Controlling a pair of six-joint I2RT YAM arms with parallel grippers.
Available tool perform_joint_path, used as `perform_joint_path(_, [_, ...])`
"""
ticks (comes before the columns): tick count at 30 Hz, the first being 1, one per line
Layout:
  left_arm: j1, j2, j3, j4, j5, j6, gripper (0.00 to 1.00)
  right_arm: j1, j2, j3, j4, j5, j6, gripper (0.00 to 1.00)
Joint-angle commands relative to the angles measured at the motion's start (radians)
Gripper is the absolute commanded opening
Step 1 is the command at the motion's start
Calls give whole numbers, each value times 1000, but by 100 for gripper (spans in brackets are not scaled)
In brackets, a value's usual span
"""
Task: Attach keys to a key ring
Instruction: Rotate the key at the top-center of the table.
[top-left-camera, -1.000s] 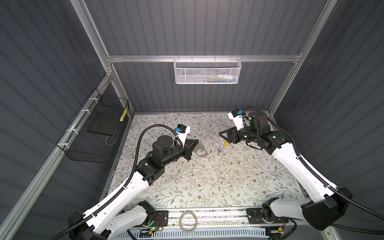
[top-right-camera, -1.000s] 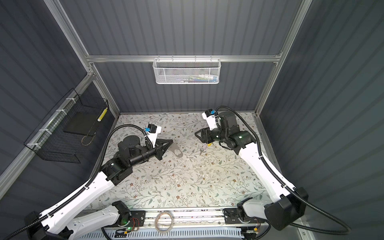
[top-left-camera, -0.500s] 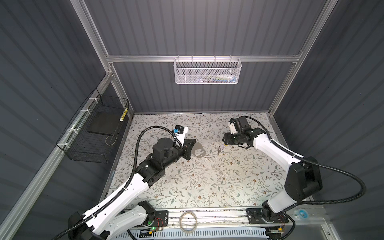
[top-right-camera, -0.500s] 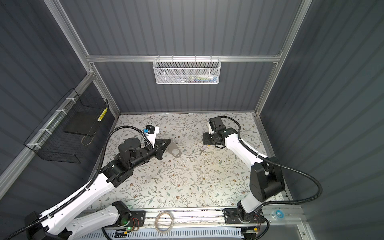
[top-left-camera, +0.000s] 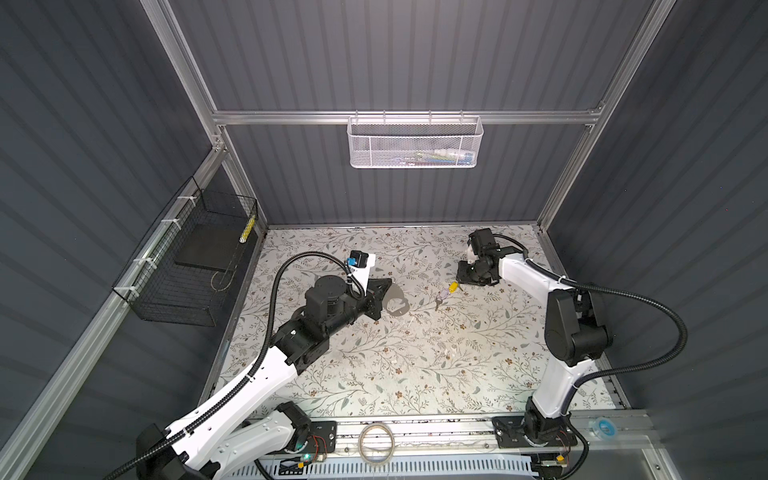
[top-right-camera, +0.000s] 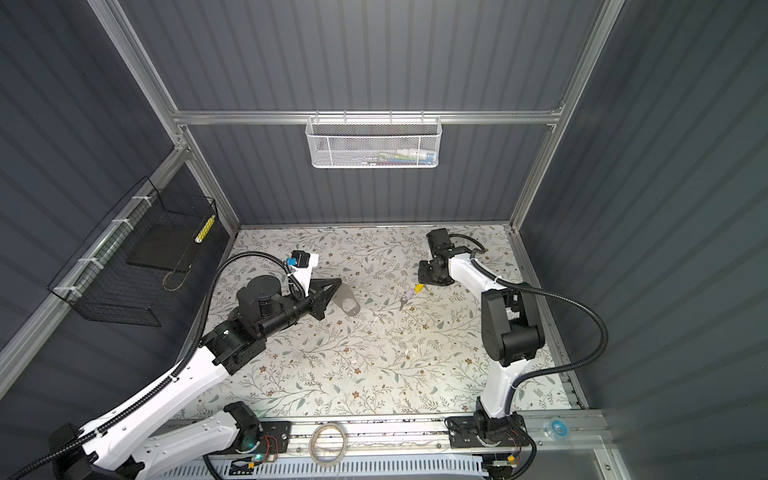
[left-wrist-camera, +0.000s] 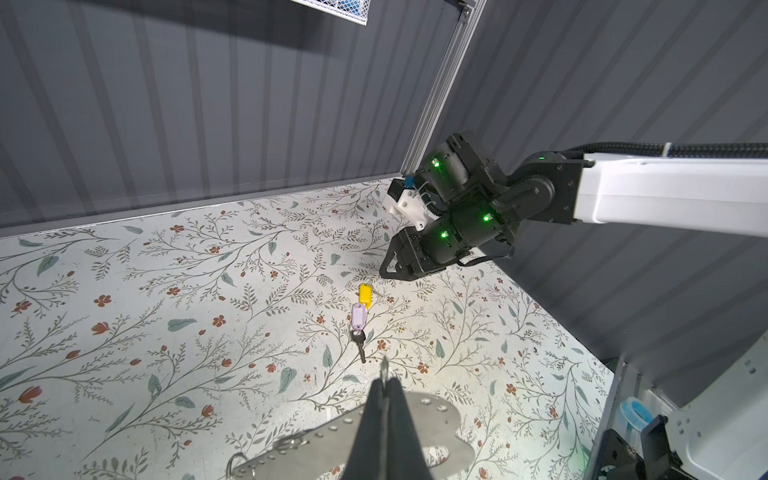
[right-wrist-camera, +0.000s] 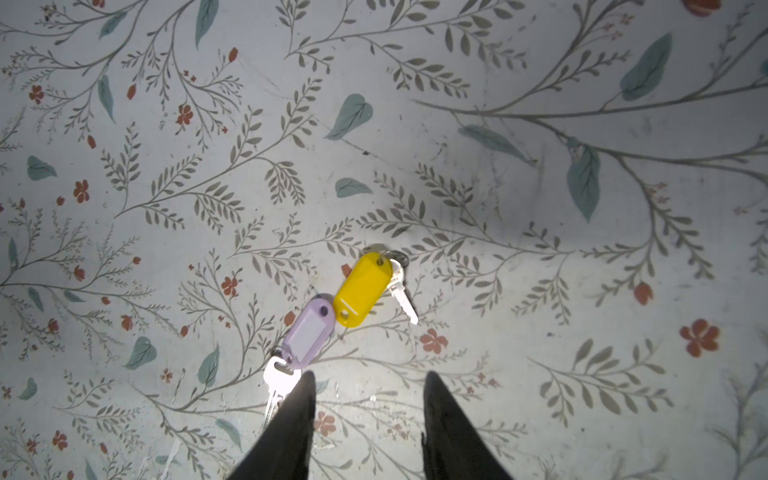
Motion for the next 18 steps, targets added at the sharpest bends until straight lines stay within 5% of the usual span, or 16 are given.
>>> perform_joint_path(1, [-8, -10, 30, -4, 10, -7, 0, -20, 37, 39, -36, -18, -22, 44])
perform_joint_path(7, [-10, -24, 23, -15, 6, -9, 0, -39, 67, 44, -36, -53, 26, 56])
perform_joint_path(18, [-9, -47, 20, -37, -1, -10, 0, -55, 139, 93, -32, -99, 103, 58])
